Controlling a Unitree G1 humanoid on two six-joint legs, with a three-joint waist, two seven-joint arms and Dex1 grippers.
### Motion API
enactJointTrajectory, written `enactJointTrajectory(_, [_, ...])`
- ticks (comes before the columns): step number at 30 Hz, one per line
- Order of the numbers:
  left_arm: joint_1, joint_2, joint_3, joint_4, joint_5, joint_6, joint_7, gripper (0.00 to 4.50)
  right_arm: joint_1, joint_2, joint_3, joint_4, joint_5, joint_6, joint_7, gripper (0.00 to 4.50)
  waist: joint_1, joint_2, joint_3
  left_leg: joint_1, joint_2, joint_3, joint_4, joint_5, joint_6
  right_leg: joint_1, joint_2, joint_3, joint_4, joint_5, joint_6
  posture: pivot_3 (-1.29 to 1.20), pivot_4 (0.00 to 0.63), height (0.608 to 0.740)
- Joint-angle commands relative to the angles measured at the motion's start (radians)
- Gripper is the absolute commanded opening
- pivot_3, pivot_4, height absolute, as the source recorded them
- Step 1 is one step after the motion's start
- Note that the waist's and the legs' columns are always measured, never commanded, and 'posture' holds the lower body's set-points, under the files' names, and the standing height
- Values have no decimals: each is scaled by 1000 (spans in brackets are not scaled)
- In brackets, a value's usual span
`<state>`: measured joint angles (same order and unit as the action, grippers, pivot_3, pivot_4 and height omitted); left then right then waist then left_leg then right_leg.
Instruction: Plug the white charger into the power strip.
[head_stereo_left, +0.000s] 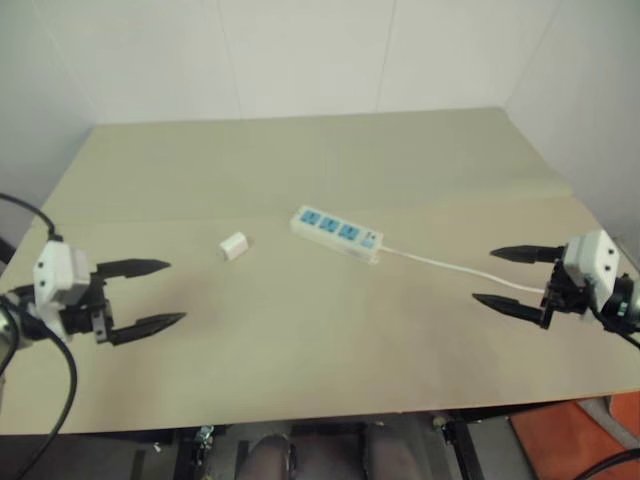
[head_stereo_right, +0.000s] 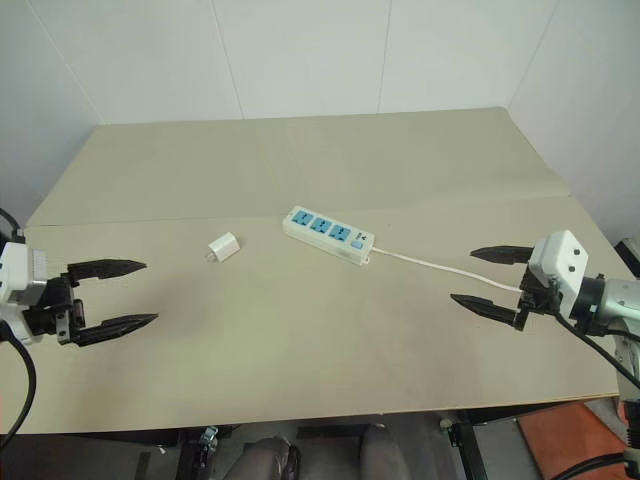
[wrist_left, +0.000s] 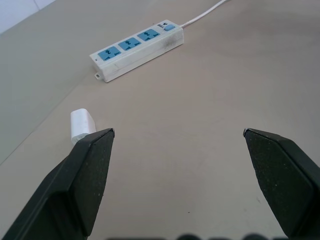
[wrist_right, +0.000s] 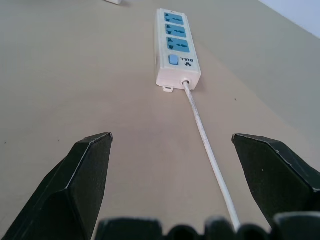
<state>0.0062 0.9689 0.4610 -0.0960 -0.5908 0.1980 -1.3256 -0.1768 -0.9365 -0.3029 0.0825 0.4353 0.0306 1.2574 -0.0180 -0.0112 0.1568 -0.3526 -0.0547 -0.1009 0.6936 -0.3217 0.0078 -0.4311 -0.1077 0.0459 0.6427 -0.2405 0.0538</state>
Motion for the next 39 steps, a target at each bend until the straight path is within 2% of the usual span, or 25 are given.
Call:
enactJointTrajectory(1, [-9,-5,12,-7,-7,-5,8,4500,-13,-9,-15,-5,-1,-22,-1,4479,0,0,0,0,0,0,0,0,0,0,0,0,0,0,0,0,150,740])
enactJointTrajectory(13, [1,-41,2,-43,-9,1,51,4500,-37,-2,5,21,-14,-19,-1,4479,0,0,0,0,0,0,0,0,0,0,0,0,0,0,0,0,150,740])
enactJointTrajectory(18, [-22,-63,-30,-66,-12,15,81,4500,-108,39,84,50,-50,-4,-20,4479,-3,0,0,0,0,0,0,0,0,0,0,0,1,0,0,0,150,740])
enactJointTrajectory(21, [-44,-79,-68,-76,-11,13,84,4500,-208,104,164,118,-98,-5,-55,4479,-5,0,0,0,0,0,0,0,-1,0,0,0,1,0,0,0,150,740])
enactJointTrajectory(25, [-116,-118,-138,-76,6,6,104,4500,-397,219,267,322,-192,-59,-89,4479,-11,0,0,0,0,0,0,1,-3,0,0,0,1,1,-1,0,150,740])
enactJointTrajectory(30, [-237,-177,-224,-43,32,-6,132,4500,-617,331,336,623,-279,-136,-108,4479,-14,0,0,-1,-1,0,0,5,-9,-2,-1,0,1,1,-1,0,150,740])
enactJointTrajectory(35, [-325,-242,-295,-28,59,-8,161,4500,-762,394,395,901,-383,-218,-129,4479,-27,0,0,-2,-1,0,0,5,-9,-3,-1,-1,3,1,-1,0,150,740])
enactJointTrajectory(39, [-338,-266,-316,-41,57,2,169,4500,-802,414,425,1021,-441,-265,-122,4479,-33,0,0,-4,-1,0,0,5,-9,-4,-1,-1,4,1,0,0,150,740])
